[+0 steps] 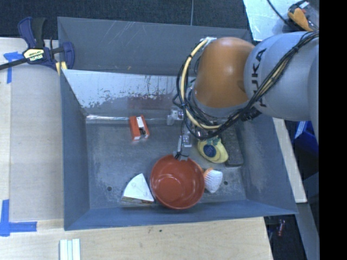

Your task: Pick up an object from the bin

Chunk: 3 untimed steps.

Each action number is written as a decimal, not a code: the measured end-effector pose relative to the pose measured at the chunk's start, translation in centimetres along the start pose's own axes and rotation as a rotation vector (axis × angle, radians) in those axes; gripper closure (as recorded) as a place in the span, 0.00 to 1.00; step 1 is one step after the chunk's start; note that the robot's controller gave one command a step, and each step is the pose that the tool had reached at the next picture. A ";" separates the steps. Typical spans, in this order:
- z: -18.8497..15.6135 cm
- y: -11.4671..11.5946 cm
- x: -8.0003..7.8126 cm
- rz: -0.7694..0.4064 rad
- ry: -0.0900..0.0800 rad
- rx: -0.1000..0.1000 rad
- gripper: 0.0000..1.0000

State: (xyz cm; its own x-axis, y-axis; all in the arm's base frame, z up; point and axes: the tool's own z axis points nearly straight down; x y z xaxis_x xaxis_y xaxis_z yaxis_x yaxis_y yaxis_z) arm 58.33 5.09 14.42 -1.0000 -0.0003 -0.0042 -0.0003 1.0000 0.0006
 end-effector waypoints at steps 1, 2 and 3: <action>0.0 0.0 0.0 0.002 0.000 0.000 1.00; 0.0 0.0 0.0 0.003 0.000 0.000 0.00; 0.0 0.0 0.0 0.002 0.000 0.000 0.00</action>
Offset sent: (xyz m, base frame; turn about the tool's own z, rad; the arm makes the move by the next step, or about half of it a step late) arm 0.0000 0.0000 0.0000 0.0000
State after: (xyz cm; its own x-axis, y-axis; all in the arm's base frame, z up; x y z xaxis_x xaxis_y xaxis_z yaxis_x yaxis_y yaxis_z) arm 58.34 5.08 14.42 -1.0000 0.0021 -0.0044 0.0021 1.0000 0.0006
